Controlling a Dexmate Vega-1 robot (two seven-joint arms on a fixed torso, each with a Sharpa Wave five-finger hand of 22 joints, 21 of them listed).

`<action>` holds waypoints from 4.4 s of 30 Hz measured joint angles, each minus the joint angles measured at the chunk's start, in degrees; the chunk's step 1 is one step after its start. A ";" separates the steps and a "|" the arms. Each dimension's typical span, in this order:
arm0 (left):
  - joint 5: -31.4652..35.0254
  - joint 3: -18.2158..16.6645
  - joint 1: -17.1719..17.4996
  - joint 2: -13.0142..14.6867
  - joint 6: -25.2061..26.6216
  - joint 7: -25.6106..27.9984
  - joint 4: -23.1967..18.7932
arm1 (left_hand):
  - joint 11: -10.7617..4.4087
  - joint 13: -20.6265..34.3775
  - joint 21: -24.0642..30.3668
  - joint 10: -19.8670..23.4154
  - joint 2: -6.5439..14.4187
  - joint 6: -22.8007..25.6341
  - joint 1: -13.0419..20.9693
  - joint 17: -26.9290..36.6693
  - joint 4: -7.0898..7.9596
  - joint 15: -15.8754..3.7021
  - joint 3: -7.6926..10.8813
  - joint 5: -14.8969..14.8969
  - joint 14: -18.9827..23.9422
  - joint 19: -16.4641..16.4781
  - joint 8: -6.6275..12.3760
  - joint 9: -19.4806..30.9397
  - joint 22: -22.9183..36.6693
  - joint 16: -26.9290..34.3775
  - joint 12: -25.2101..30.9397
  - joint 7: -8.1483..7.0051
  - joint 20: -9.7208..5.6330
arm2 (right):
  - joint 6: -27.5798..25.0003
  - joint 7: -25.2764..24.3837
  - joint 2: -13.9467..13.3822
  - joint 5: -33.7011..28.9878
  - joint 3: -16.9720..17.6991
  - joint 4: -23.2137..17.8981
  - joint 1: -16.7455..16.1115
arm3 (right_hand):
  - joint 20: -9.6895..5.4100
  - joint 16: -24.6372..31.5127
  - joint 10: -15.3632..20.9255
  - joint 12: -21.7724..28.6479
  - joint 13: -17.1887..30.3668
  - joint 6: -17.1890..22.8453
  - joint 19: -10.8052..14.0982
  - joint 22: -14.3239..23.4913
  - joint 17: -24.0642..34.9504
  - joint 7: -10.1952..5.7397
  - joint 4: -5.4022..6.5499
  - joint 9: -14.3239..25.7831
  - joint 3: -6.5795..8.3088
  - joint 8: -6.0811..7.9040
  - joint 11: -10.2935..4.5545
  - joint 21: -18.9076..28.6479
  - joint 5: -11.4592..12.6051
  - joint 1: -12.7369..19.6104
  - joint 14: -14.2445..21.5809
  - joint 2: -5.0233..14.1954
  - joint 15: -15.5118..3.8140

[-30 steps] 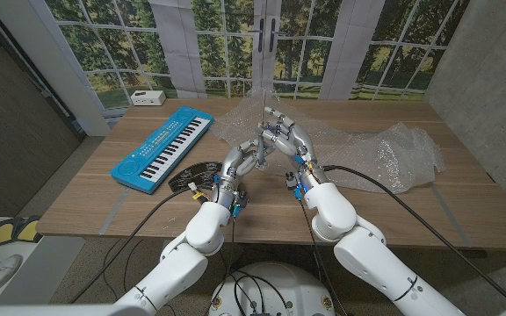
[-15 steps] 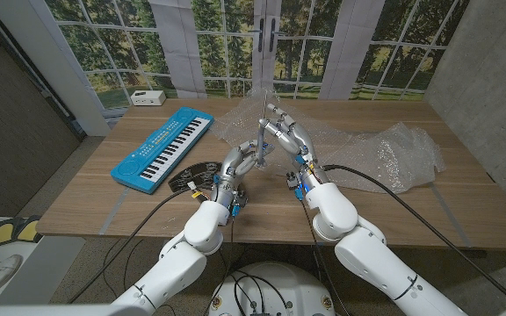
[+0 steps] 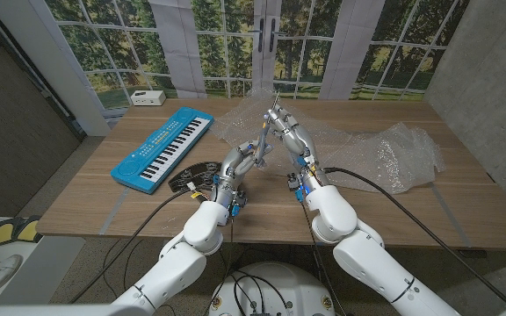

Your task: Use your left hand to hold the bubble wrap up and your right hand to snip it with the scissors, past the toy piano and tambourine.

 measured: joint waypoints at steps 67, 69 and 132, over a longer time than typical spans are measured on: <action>-12.24 -6.78 6.05 10.05 10.67 2.29 -14.42 | -2.27 -4.95 1.38 -2.64 -15.38 2.96 -34.14 -8.85 9.41 0.52 -19.91 6.29 -2.18 -3.98 -10.01 -1.07 -17.84 -12.02 10.14 3.80 5.04 | 3.60 -2.07 2.53 5.73 3.15 2.49 -2.52 | 0.00 0.89 0.05 -3.50 -2.17 -1.22 0.01 -0.02 -2.68 0.20 2.96 -0.27 -1.61 0.63 -1.45 0.29 -1.24 -7.32 -0.60 1.58 0.61; -12.31 -7.11 5.96 10.57 11.34 2.13 -14.69 | -1.97 -5.38 1.38 -2.34 -15.20 2.97 -34.58 -8.85 9.40 0.52 -20.22 6.34 -2.18 -4.08 -10.02 -1.07 -18.00 -12.44 10.14 3.80 5.14 | 3.52 -2.02 2.53 5.86 3.17 2.49 -2.41 | 0.00 0.89 0.05 -3.50 -2.17 -1.22 0.01 -0.02 -2.91 0.20 2.96 -0.27 -1.61 0.74 -1.45 0.29 -1.24 -7.32 -0.60 1.58 0.61; -14.98 -10.31 0.72 26.60 30.71 -4.75 -22.36 | 2.82 -0.13 2.72 -0.75 -17.88 1.71 -56.75 -9.50 12.69 -1.16 -27.93 16.46 4.36 1.88 -9.54 4.91 -17.08 -11.26 29.57 8.11 3.27 | 3.58 -2.08 2.73 8.57 3.74 3.53 -2.58 | 0.00 0.89 1.24 -5.31 -3.47 -1.21 0.01 -0.02 -4.81 -0.21 2.48 -0.25 -1.13 1.07 -2.20 0.29 -1.24 -7.84 -0.48 2.12 0.50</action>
